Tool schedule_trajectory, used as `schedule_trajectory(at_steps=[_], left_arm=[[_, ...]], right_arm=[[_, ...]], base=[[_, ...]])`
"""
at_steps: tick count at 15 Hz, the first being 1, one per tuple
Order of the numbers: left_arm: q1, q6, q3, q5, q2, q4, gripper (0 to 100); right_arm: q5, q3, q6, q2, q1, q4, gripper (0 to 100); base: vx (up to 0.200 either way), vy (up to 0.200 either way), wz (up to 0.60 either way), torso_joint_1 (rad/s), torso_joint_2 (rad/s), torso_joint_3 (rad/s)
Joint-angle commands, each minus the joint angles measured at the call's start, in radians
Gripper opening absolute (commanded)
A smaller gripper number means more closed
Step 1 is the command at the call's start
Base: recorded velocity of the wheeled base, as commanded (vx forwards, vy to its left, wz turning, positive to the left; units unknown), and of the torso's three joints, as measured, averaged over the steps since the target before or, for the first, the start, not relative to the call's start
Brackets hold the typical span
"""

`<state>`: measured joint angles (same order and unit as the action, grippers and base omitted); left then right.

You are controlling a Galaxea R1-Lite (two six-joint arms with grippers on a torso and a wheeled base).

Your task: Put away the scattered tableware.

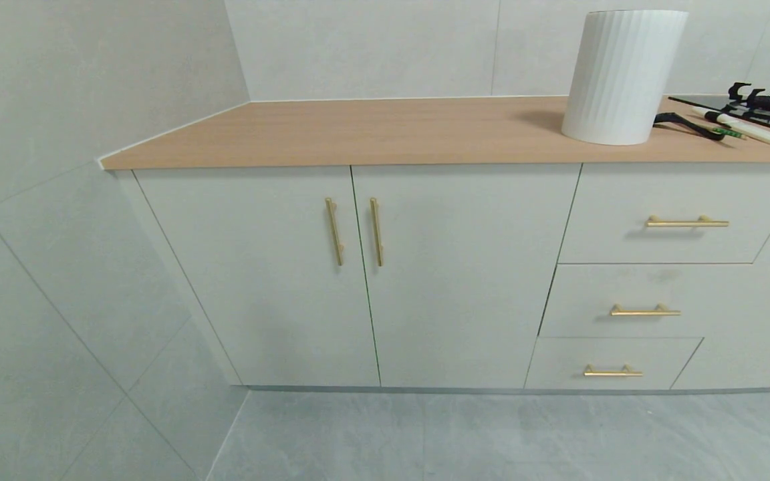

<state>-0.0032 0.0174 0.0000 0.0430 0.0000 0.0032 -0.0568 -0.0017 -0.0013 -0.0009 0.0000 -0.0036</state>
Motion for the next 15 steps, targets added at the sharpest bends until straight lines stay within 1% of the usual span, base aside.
schedule_trajectory(at_steps=[1,4,15], left_arm=[[0.0,-0.001,0.0,0.0,0.0,0.001,100],[0.0,0.001,0.0,0.0,0.0,0.0,100],[0.0,0.001,0.0,0.0,0.0,0.0,100]], right_arm=[[-0.001,0.0,0.0,0.002,0.0,0.001,100],[-0.001,0.0,0.001,0.002,0.0,0.001,100],[-0.001,0.0,0.003,0.002,0.0,0.001,100]], base=[[0.0,0.0,0.0,0.0,0.0,0.0],[0.0,0.0,0.0,0.0,0.0,0.0],[0.0,-0.2,0.0,0.004,0.0,0.001]])
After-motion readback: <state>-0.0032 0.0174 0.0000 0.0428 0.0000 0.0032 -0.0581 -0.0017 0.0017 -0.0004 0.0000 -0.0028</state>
